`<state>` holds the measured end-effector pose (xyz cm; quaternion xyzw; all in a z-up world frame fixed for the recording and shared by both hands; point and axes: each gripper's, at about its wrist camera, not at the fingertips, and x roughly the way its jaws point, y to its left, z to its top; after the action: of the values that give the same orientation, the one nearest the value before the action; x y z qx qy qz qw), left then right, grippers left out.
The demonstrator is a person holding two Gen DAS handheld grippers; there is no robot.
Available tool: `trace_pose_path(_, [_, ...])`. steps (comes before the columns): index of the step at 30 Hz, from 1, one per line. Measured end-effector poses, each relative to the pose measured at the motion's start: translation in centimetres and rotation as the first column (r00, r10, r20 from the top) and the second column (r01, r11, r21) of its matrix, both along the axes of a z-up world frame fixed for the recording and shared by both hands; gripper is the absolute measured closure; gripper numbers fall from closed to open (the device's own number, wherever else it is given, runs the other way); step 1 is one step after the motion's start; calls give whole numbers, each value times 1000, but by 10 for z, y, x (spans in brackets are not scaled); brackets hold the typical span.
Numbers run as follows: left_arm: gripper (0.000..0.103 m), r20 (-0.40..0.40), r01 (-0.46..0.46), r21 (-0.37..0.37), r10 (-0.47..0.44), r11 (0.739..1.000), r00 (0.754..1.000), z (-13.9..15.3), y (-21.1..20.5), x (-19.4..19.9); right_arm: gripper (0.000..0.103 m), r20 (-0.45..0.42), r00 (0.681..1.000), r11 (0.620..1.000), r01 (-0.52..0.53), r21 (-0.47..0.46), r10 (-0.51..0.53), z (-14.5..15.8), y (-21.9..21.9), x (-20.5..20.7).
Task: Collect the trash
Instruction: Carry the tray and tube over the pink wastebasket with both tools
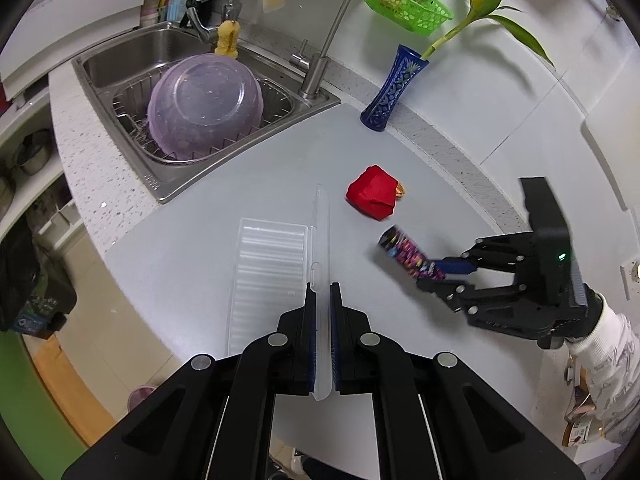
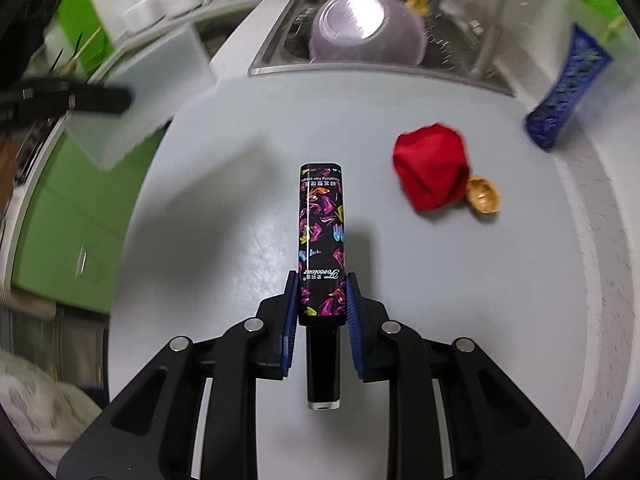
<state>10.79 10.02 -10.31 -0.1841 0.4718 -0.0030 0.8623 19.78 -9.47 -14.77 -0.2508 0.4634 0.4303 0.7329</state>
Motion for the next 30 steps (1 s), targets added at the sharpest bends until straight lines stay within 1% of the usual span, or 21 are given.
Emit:
trace_pose_path(2, [97,4,-14,2,14,1000,1000,3,0,-12,80,12,999,999,33,21,-33,8,4,-2])
trace_pose_path(3, [97,5,-23,4,23,1000,1000,4,1,-18,80,20,998,997,58,42,-59,18,5,-8])
trace_pose_path(7, [97,11,-76,7,76,997,997,10,13,-55,80,13,995,991,99,91,-101,40,17,-33])
trace_pose_path(10, [97,13,-124,14,123,992,992,15,26,-86,80,29,996,988,80,131,-84,58,39,-67])
trace_pose_path(12, [97,14,-170,29,170,985,985,20,38,-117,80,30,998,986,57,158,-62,67,56,-87])
trace_pose_path(13, [97,14,-186,34,185,982,983,22,42,-126,80,36,998,985,39,171,-46,72,67,-101])
trace_pose_path(16, [97,17,-261,54,261,964,965,28,62,-177,80,47,999,979,-22,202,13,83,98,-140])
trace_pose_path(18, [97,19,-295,61,295,953,955,31,72,-202,80,49,997,975,-63,214,54,87,120,-163])
trace_pose_path(22, [97,22,-373,68,373,925,928,35,94,-256,80,46,988,962,-152,229,145,89,170,-208])
trace_pose_path(26, [97,18,-458,59,458,887,889,29,117,-308,80,33,973,946,-230,227,229,80,217,-248])
trace_pose_path(27, [97,15,-469,58,469,881,883,27,120,-314,80,32,970,944,-242,224,241,78,224,-256])
trace_pose_path(30, [97,7,-514,32,514,857,858,8,137,-336,80,16,961,937,-274,215,277,61,252,-277])
